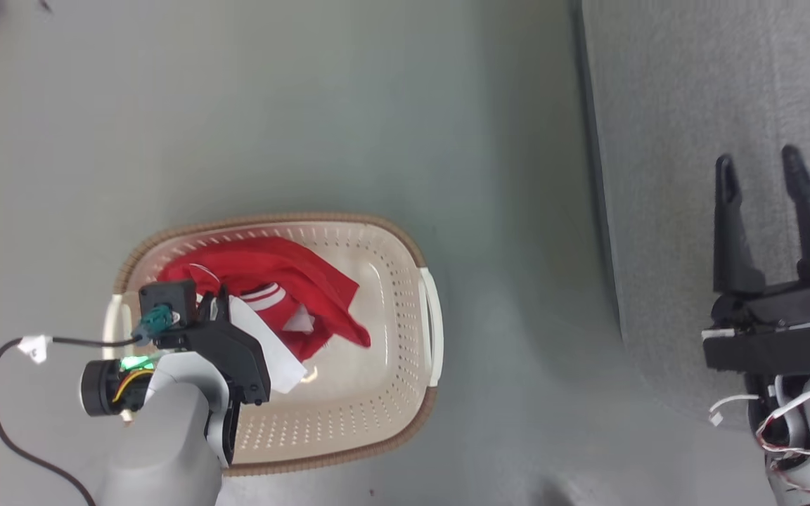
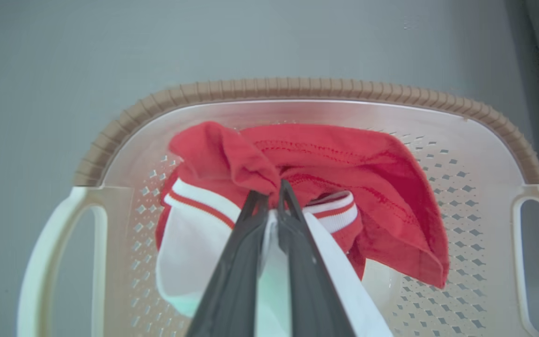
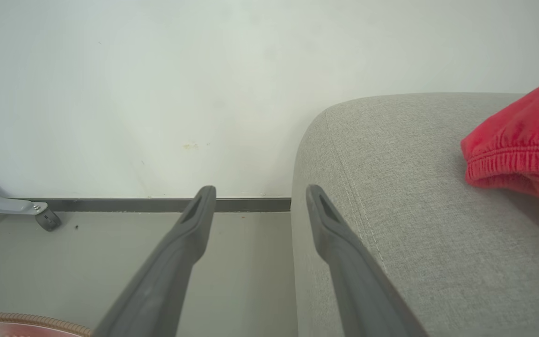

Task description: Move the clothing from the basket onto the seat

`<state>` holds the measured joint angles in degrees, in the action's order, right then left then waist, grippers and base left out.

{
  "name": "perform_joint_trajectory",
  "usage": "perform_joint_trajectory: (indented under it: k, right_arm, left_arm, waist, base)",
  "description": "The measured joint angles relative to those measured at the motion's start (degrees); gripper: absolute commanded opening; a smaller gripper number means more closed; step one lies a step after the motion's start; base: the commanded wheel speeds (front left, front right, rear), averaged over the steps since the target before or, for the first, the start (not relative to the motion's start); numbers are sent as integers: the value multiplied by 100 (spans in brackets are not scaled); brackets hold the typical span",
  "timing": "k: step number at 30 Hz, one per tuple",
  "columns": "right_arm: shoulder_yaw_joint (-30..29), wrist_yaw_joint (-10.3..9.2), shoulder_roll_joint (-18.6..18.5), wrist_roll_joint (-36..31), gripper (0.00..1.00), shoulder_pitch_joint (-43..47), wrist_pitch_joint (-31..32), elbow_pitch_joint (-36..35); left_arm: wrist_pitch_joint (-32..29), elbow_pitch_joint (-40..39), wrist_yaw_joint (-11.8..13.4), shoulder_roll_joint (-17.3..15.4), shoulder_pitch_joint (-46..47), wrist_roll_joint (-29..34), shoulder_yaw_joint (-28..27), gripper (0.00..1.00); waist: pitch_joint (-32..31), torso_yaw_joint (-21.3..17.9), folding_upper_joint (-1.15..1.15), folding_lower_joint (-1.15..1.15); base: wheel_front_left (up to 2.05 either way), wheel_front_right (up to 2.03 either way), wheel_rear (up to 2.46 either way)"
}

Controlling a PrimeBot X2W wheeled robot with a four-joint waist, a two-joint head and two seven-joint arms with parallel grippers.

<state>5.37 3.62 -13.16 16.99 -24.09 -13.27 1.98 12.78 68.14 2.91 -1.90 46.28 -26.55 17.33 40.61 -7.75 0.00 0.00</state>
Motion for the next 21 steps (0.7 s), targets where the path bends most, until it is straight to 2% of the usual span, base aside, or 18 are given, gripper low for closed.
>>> perform_joint_trajectory:
  k: [11, 21]
  right_arm:
    - [82, 42, 64, 5, 100, 281, -43, 453]
    - [79, 42, 94, 13, 100, 648, -44, 719]
  left_arm:
    - [121, -305, -236, 8, -378, -45, 70, 0]
    - [146, -1055, -283, 8, -810, -58, -43, 0]
  waist:
    - [-877, 152, 0, -1]
    - [-1633, 263, -1, -1]
  base:
    - [0, 0, 0]
    - [0, 0, 0]
